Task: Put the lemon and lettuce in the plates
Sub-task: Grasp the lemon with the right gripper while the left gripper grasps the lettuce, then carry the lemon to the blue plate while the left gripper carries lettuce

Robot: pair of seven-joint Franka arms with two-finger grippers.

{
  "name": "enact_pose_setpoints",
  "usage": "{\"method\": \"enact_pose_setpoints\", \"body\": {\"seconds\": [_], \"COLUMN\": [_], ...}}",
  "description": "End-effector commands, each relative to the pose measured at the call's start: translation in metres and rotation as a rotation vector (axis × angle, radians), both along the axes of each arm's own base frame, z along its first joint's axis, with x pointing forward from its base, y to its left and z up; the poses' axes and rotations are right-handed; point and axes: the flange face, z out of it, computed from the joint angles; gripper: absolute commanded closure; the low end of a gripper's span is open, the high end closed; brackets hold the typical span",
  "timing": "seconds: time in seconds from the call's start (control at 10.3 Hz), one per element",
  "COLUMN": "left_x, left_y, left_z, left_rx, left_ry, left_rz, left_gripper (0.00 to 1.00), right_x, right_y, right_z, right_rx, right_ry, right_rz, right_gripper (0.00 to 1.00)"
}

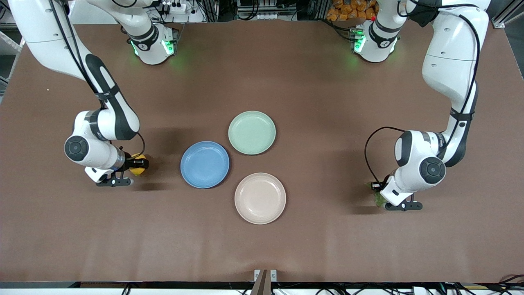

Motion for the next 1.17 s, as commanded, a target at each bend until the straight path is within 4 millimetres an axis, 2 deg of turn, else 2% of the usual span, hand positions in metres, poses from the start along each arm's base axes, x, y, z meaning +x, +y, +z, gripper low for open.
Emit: {"method": "enact_pose_setpoints", "body": {"seconds": [0.0, 0.1, 0.29, 0.39, 0.49, 0.58, 0.68, 0.78, 0.87, 1.07], "left_x": [0.0, 0.001, -0.002, -0.01, -0.016, -0.026, -0.038, -0.047, -0.053, -0.062], "left_y": [-0.022, -0.031, -0.1, -0.149, -0.189, -0.228, -0.264, -0.301, -0.326, -0.363], "left_z": [0.039, 0.06, 0.1, 0.117, 0.136, 0.149, 0.15, 0.155, 0.153, 0.117], "left_rx": [-0.019, -0.029, -0.123, -0.157, -0.185, -0.206, -0.221, -0.252, -0.29, -0.374], "left_ry": [-0.028, -0.045, -0.049, -0.055, -0.073, -0.083, -0.081, -0.111, -0.143, -0.213], "left_rz": [-0.037, -0.04, 0.022, 0.066, 0.109, 0.143, 0.166, 0.153, 0.174, 0.157], "left_gripper": [1.0, 1.0, 1.0, 1.0, 1.0, 1.0, 1.0, 1.0, 1.0, 1.0], "right_x": [0.016, 0.031, 0.039, 0.035, 0.03, 0.029, 0.028, 0.024, 0.022, 0.022], "right_y": [0.027, 0.062, 0.137, 0.163, 0.184, 0.199, 0.21, 0.23, 0.235, 0.238], "right_z": [0.033, 0.059, 0.084, 0.089, 0.086, 0.075, 0.058, 0.044, 0.039, 0.025], "right_rx": [0.009, 0.03, 0.032, 0.042, 0.053, 0.064, 0.09, 0.121, 0.125, 0.133], "right_ry": [0.018, 0.045, 0.043, 0.042, 0.052, 0.074, 0.117, 0.133, 0.127, 0.129], "right_rz": [-0.028, -0.119, -0.245, -0.28, -0.315, -0.353, -0.401, -0.423, -0.44, -0.448], "right_gripper": [1.0, 1.0, 1.0, 1.0, 1.0, 1.0, 1.0, 1.0, 1.0, 1.0]}}
